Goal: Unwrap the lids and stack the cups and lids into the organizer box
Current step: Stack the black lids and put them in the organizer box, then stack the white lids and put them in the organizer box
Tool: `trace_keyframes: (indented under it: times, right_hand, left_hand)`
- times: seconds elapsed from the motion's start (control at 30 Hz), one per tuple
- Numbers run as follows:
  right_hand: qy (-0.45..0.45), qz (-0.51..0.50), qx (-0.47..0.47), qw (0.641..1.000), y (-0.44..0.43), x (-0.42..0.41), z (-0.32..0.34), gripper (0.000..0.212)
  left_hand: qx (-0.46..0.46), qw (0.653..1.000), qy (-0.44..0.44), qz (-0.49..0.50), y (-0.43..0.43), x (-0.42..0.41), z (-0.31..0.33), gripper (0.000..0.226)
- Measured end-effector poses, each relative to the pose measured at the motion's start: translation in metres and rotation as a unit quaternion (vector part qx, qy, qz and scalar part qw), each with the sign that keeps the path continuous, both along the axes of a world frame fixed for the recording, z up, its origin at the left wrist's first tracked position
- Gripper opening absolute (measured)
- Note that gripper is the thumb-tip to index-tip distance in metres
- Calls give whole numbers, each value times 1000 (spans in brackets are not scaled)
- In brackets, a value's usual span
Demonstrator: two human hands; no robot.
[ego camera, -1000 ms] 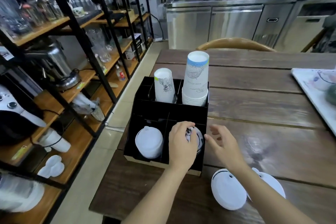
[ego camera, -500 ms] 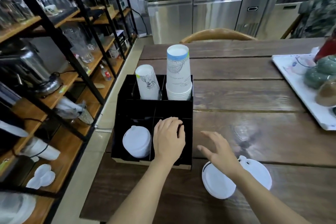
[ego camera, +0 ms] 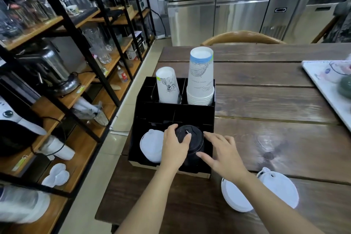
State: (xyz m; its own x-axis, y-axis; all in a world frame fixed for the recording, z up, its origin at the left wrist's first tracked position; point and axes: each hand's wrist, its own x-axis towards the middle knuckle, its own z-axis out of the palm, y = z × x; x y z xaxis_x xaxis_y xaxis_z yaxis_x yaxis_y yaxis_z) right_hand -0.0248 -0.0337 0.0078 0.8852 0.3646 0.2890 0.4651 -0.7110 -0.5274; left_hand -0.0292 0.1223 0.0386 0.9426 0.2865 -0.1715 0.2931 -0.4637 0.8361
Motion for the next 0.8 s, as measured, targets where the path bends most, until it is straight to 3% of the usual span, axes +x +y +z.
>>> trace_keyframes:
  times: [0.07, 0.33, 0.43, 0.53, 0.67, 0.8]
  right_hand:
    - [-1, -16, -25, 1000, 0, -1, -1, 69]
    - [26, -9, -53, 998, -3, 0, 1, 89]
    - [34, -1, -36, 999, -3, -3, 2, 87]
    - [34, -33, 1, 999, -6, -7, 2, 81]
    - [27, -95, 48, 994, -22, -14, -5, 66]
    - [53, -145, 28, 988, -46, -28, -16, 69]
  left_hand:
    - [-39, 999, 36, 9, 1, -1, -2, 54]
    - [-24, 998, 56, 5, -2, 3, -2, 52]
    - [27, 999, 16, 41, -6, 4, 5, 54]
    - [77, 992, -80, 55, -16, 5, 23, 46]
    - [88, 975, -199, -48, -45, 0, 39, 40]
    - [89, 966, -164, -178, -76, -14, 27, 29]
